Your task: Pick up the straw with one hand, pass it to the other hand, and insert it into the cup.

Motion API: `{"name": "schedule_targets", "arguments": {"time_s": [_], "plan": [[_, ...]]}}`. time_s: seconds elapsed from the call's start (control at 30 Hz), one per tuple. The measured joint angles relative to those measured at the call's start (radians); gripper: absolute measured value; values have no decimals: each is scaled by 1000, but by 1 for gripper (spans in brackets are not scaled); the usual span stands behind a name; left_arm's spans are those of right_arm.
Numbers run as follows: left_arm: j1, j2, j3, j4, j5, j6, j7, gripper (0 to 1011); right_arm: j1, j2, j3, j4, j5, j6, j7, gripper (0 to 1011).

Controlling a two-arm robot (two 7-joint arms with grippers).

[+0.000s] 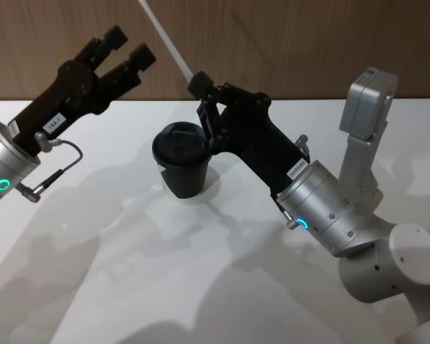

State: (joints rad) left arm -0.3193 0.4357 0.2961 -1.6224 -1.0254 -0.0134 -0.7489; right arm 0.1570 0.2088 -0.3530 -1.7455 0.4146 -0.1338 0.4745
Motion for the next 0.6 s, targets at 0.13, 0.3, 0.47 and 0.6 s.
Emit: {"name": "schedule_targets", "arguments": {"time_s": [0.13, 0.3, 0.47, 0.6], "plan": [[-20, -10, 8, 23, -27, 20, -14, 1000, 0, 0, 0, 0, 0, 0, 0, 4], [-54, -27, 22, 63, -70, 54, -34, 1000, 0, 0, 0, 0, 0, 0, 0, 4], [-81, -43, 33, 94, -104, 82, -48, 1000, 0, 0, 0, 0, 0, 0, 0, 4], [-108, -58, 43, 124, -134, 106, -61, 1000, 0, 0, 0, 0, 0, 0, 0, 4]]}}
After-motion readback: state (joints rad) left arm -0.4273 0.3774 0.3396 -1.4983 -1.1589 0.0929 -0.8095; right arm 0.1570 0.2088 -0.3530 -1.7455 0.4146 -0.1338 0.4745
